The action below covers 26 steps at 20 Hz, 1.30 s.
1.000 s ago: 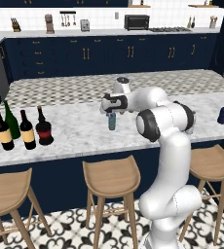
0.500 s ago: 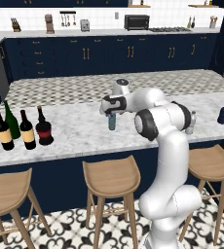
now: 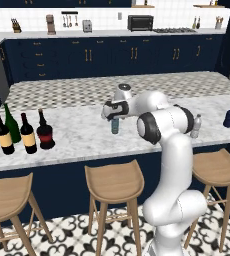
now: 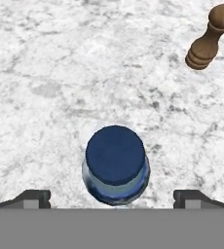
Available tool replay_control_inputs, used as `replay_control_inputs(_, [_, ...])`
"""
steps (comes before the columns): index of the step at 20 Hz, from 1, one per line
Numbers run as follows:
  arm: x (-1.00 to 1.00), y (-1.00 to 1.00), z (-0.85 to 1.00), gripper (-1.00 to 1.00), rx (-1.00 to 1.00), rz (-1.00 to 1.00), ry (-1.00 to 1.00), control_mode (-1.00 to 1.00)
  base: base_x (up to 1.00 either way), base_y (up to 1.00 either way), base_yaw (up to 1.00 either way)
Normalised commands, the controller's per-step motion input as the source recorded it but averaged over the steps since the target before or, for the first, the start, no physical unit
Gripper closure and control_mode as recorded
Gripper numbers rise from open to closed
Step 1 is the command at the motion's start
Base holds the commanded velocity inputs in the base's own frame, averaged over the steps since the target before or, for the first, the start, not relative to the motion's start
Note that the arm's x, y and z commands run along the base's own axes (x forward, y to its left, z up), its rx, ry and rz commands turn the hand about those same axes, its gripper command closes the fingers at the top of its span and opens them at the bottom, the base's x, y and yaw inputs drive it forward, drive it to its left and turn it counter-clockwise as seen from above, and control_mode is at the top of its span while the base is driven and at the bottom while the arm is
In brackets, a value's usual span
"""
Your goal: Move the plastic bottles in the middle to the plastics group, and the glass bottles in the middle to the glass group.
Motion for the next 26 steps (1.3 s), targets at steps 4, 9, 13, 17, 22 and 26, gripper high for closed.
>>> replay_control_inputs(4, [0.09,0.03,-0.07,-1.00,0.00,0.00,-0.05,-1.00,0.00,0.00,0.00])
replay_control_inputs(9, [0.00,0.00,-0.02,-1.00,0.00,0.00,-0.04,-1.00,0.00,0.00,0.00])
replay_control_inputs(13, [0.14,0.00,-0.06,-1.00,0.00,0.00,-0.07,-1.00,0.00,0.00,0.00])
replay_control_inputs(17, [0.15,0.00,-0.05,-1.00,0.00,0.00,-0.01,-1.00,0.00,0.00,0.00])
replay_control_inputs(22, [0.03,0.00,-0.03,1.00,0.00,0.00,0.00,-1.00,0.00,0.00,0.00])
replay_control_inputs(26, [-0.01,0.00,0.00,1.00,0.00,0.00,0.00,-1.00,0.00,0.00,0.00])
